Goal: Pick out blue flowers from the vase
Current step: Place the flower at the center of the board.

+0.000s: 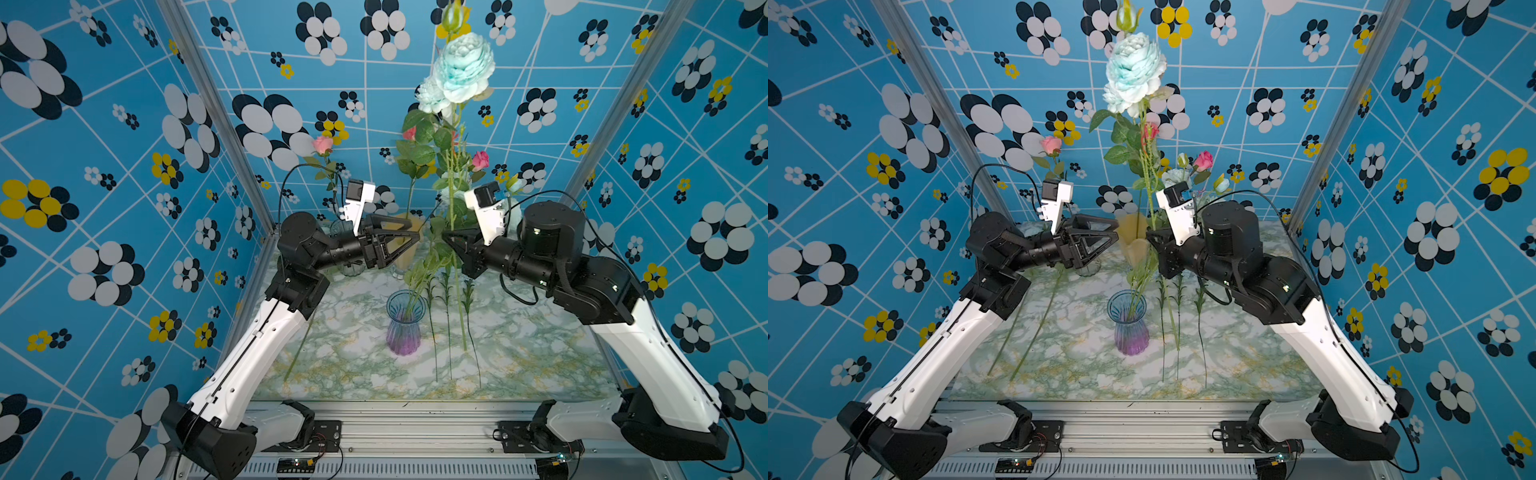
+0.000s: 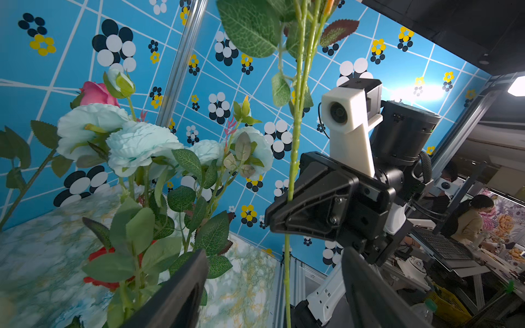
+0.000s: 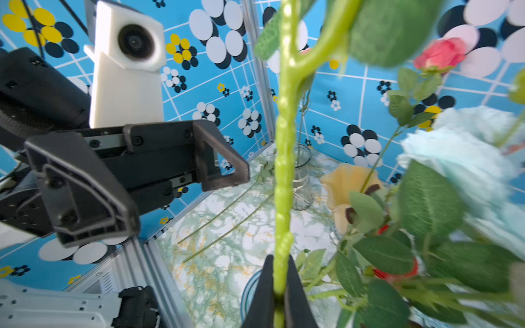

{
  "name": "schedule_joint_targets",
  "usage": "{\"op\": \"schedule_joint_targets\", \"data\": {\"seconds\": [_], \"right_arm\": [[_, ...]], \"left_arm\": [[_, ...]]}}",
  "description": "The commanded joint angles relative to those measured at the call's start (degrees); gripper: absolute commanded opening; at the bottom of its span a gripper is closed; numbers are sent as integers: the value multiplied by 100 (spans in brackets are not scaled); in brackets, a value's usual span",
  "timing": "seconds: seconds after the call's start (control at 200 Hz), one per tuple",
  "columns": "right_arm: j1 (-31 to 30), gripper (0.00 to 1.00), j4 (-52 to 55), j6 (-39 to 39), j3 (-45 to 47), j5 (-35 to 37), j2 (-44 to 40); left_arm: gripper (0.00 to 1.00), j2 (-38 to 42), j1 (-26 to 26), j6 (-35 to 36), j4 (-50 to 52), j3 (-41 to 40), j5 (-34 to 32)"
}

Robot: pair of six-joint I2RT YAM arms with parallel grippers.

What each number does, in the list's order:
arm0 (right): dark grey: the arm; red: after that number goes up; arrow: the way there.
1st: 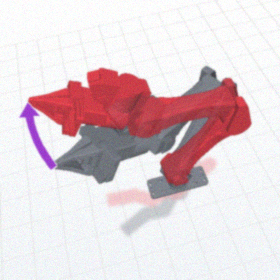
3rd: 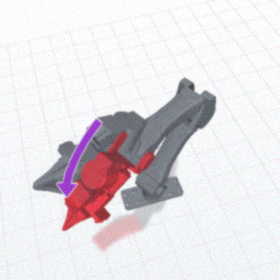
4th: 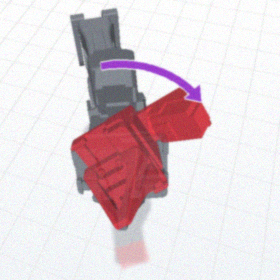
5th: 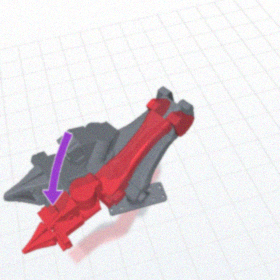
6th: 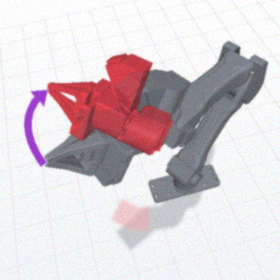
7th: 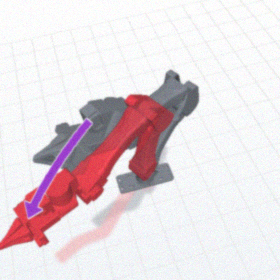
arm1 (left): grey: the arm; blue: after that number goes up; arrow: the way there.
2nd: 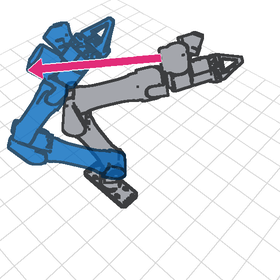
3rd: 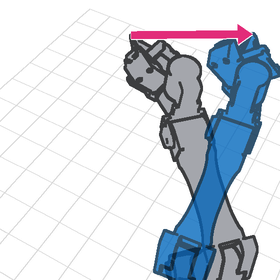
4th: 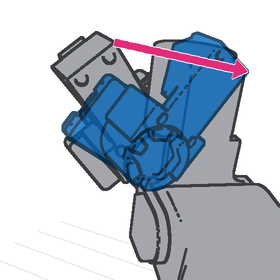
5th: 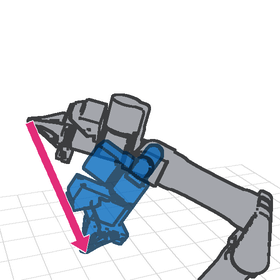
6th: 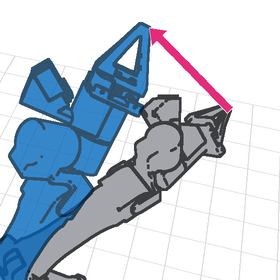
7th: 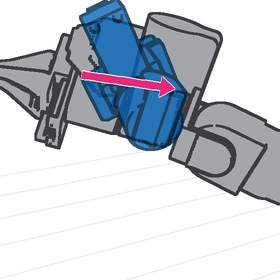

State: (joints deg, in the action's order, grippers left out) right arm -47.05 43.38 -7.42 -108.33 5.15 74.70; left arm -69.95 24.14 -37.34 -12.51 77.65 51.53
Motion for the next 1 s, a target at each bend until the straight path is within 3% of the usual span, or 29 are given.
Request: {"op": "schedule_joint_targets", "data": {"seconds": [0.0, 0.165, 0.255, 0.435, 0.56, 0.849, 0.999], "right_arm": [[115, 0, 516, 232, 188, 1328, -443], [460, 0, 933, 222, 477, 2257, -1063], [947, 0, 1106, 165, 764, 2621, -1248], [2631, 0, 958, -47, 1827, 1736, -1450], [3431, 0, 683, -119, 2487, 1411, -1452], [4181, 0, 226, -174, 3669, 1379, -789], [4203, 0, 109, -362, 3837, 1318, -167]], "left_arm": [[77, 218, -91, 798, 939, 46, -516], [77, 210, -146, 1167, 1481, 119, -902], [77, 213, -154, 1375, 1765, 128, -1165], [75, 236, -172, 1864, 2515, 43, -1927], [75, 289, -195, 2122, 2874, -116, -2397], [75, 298, -338, 2403, 3264, -338, -2843], [72, 618, -368, 2699, 3365, -460, -3366]]}}
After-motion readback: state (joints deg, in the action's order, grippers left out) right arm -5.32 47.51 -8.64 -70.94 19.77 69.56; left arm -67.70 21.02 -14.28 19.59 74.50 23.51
